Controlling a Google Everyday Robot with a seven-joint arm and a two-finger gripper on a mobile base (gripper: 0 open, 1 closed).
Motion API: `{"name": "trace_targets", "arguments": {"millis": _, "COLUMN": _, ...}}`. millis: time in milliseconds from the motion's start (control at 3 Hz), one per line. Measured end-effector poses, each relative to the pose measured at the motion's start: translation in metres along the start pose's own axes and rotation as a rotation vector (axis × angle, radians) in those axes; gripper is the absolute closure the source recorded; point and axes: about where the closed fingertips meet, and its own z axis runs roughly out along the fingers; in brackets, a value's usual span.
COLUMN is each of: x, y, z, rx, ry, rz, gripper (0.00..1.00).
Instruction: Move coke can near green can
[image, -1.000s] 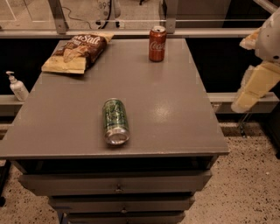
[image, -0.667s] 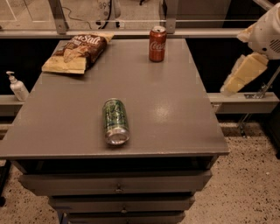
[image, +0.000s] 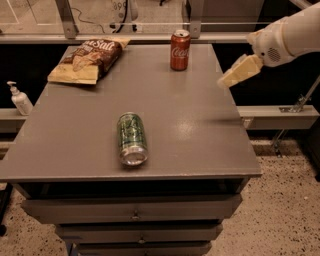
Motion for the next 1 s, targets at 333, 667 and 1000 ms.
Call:
{"name": "trace_targets", "arguments": {"millis": 333, "x": -0.014, "y": -0.018, "z": 0.042, "rx": 0.001, "ry": -0.157, "rz": 0.076, "gripper": 0.0}}
{"name": "trace_targets", "arguments": {"millis": 667, "x": -0.017, "y": -0.016, "z": 0.057, "rx": -0.015, "ry": -0.19, "rz": 0.104, "gripper": 0.0}}
{"name": "trace_targets", "arguments": {"millis": 1000, "x": -0.017, "y": -0.016, "z": 0.057, "rx": -0.015, "ry": -0.188, "rz": 0.102, "gripper": 0.0}}
